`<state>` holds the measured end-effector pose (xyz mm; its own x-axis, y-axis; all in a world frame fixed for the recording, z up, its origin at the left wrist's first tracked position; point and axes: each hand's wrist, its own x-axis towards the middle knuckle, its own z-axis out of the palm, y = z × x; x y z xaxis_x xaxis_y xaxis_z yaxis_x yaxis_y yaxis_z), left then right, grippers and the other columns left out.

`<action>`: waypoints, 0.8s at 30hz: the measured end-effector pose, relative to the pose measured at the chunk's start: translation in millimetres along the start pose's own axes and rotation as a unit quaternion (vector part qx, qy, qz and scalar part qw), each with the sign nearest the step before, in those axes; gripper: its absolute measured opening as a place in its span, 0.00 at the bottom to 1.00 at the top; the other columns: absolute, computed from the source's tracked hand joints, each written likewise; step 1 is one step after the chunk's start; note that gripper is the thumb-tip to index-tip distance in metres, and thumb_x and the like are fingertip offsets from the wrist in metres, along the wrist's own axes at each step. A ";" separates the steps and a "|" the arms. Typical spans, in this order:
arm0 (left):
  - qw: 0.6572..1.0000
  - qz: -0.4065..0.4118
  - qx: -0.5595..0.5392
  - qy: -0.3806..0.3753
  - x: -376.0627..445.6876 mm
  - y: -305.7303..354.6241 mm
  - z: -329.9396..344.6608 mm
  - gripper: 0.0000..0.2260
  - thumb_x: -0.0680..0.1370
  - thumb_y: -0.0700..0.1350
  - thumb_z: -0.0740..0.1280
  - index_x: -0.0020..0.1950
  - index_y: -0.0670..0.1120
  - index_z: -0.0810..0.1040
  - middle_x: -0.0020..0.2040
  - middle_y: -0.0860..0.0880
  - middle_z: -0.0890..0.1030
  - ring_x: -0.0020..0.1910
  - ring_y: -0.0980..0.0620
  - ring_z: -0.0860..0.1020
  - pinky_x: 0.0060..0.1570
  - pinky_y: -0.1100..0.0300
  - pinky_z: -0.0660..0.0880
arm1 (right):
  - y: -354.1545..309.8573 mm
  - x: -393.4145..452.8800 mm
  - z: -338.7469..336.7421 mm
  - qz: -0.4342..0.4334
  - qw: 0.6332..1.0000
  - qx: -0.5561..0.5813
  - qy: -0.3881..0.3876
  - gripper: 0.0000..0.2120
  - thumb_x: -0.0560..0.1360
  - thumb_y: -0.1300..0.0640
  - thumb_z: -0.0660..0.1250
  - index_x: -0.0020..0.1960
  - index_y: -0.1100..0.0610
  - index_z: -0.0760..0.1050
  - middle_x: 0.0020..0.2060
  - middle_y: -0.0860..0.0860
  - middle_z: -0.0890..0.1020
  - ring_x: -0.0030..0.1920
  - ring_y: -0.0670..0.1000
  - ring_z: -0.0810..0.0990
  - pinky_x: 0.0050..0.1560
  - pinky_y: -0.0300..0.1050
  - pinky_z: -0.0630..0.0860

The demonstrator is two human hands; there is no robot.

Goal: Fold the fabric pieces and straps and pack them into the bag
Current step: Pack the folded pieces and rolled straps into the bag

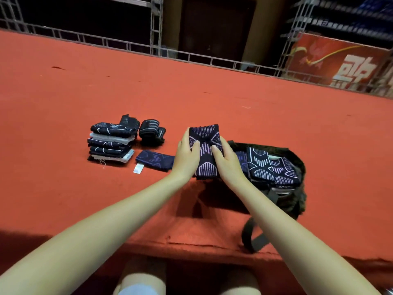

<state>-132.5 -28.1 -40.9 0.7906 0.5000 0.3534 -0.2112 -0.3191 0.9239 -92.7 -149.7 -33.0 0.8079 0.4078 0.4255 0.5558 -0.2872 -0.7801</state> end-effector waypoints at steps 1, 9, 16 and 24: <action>1.000 0.011 0.002 -0.012 -3.7 3.6 9.5 0.24 0.77 0.48 0.55 0.73 0.47 0.62 0.68 0.47 0.71 0.69 0.50 0.67 0.70 0.51 0.62 | 1.2 -3.9 -12.1 0.004 1.000 -0.002 0.002 0.19 0.80 0.57 0.57 0.71 0.51 0.67 0.66 0.47 0.74 0.67 0.46 0.70 0.68 0.47 0.66; 0.991 0.051 0.032 -0.119 -24.5 30.5 84.7 0.26 0.81 0.42 0.56 0.77 0.47 0.52 0.76 0.48 0.58 0.75 0.54 0.56 0.67 0.66 0.52 | 21.9 -32.4 -91.6 0.031 0.997 -0.024 0.073 0.28 0.80 0.60 0.59 0.77 0.52 0.52 0.67 0.40 0.61 0.68 0.37 0.58 0.64 0.27 0.53; 0.947 0.104 0.219 -0.211 -3.5 34.5 137.0 0.18 0.81 0.49 0.56 0.71 0.50 0.68 0.66 0.44 0.71 0.67 0.45 0.68 0.64 0.53 0.65 | 71.9 -16.8 -153.3 0.160 0.974 0.026 0.159 0.27 0.77 0.61 0.61 0.74 0.51 0.61 0.69 0.50 0.71 0.65 0.50 0.73 0.66 0.48 0.70; 0.830 0.166 0.460 -0.268 11.0 -8.4 148.4 0.20 0.82 0.52 0.52 0.74 0.51 0.64 0.74 0.49 0.64 0.71 0.47 0.63 0.65 0.50 0.64 | 103.0 22.9 -182.1 0.238 0.959 -0.125 0.084 0.26 0.78 0.61 0.58 0.75 0.54 0.60 0.68 0.54 0.72 0.66 0.55 0.72 0.62 0.44 0.67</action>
<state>-36.8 -139.4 -66.5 0.9707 -0.0895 0.2231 -0.1350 -0.9710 0.1975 18.7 -327.9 -20.1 0.9905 0.0386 0.1322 0.1279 -0.6142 -0.7788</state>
